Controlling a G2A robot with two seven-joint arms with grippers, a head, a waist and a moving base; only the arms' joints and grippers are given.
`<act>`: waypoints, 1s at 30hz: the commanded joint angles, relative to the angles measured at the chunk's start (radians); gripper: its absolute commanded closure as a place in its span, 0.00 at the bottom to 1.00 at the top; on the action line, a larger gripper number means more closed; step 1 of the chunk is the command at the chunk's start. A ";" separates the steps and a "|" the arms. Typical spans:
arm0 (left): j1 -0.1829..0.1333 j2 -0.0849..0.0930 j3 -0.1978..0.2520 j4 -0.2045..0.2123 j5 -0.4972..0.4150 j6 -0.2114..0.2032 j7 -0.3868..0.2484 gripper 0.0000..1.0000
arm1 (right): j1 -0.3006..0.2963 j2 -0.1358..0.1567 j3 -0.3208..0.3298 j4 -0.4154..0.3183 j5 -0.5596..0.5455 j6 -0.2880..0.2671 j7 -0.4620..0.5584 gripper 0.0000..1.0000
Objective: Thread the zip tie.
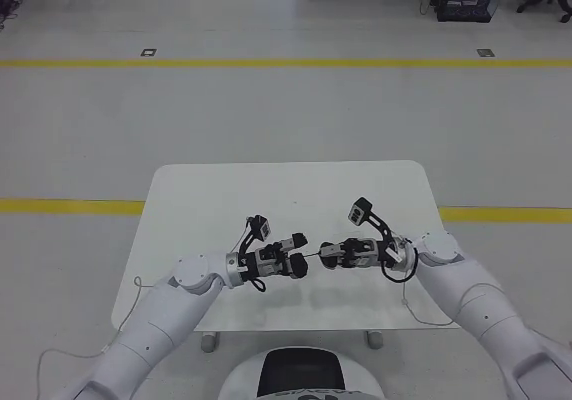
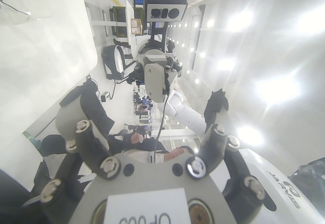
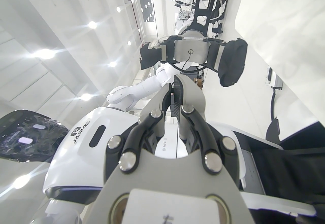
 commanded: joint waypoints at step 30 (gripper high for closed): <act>-0.013 0.005 0.022 0.011 -0.015 -0.002 -0.003 0.20 | 0.003 -0.030 0.016 0.029 -0.030 0.001 0.006 1.00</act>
